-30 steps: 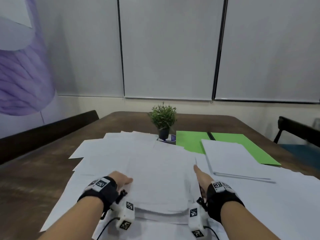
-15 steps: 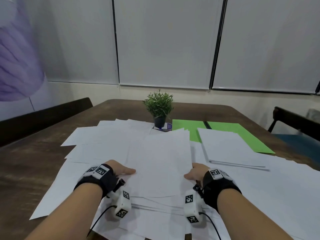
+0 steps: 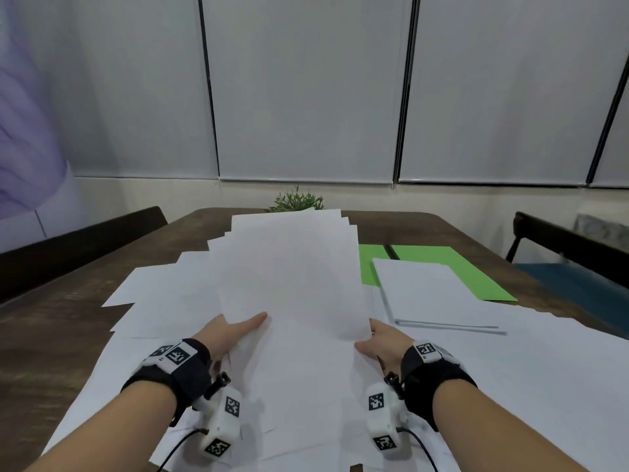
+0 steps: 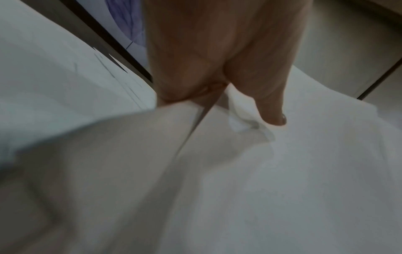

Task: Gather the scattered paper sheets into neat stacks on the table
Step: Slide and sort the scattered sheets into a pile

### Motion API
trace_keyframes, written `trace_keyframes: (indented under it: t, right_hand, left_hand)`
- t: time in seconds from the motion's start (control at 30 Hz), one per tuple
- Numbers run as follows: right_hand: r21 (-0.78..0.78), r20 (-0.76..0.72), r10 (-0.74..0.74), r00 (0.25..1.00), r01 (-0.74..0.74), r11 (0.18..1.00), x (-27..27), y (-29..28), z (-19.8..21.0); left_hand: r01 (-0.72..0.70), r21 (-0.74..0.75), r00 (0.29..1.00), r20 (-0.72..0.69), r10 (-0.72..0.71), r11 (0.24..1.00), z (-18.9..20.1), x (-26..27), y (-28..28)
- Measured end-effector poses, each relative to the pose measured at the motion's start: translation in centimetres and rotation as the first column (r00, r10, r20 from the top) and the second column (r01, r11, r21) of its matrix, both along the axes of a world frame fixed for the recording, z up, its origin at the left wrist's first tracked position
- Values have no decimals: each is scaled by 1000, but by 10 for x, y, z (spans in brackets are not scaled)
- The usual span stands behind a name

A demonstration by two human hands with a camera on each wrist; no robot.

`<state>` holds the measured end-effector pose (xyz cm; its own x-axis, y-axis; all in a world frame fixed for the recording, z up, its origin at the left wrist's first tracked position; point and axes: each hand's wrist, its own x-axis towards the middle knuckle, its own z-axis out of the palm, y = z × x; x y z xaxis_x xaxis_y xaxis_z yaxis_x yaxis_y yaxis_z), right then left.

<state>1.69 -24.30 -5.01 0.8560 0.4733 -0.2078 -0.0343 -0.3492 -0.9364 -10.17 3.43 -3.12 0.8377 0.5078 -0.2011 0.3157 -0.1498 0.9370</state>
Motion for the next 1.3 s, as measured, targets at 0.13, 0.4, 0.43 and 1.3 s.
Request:
trace_keyframes:
  t: [0.13,0.4,0.43,1.3]
  right_hand:
    - [80,63,-16,998,11,997,-8,2,18]
    - [337,265,-144,954,49,940,-19,36,92]
    - [376,263,-158,952,50,925,-21,40,100]
    - [439,219,-197,956,83,894,-33,67,94]
  left_hand:
    - [-39,-2,938,346,38,999,25,1,-6]
    - [-180,45,707,700,97,983,93,-13,-32]
    - [-182,61,686,723,82,982,99,-14,-34]
    - [-99,34,744,666,51,995,81,-11,-22]
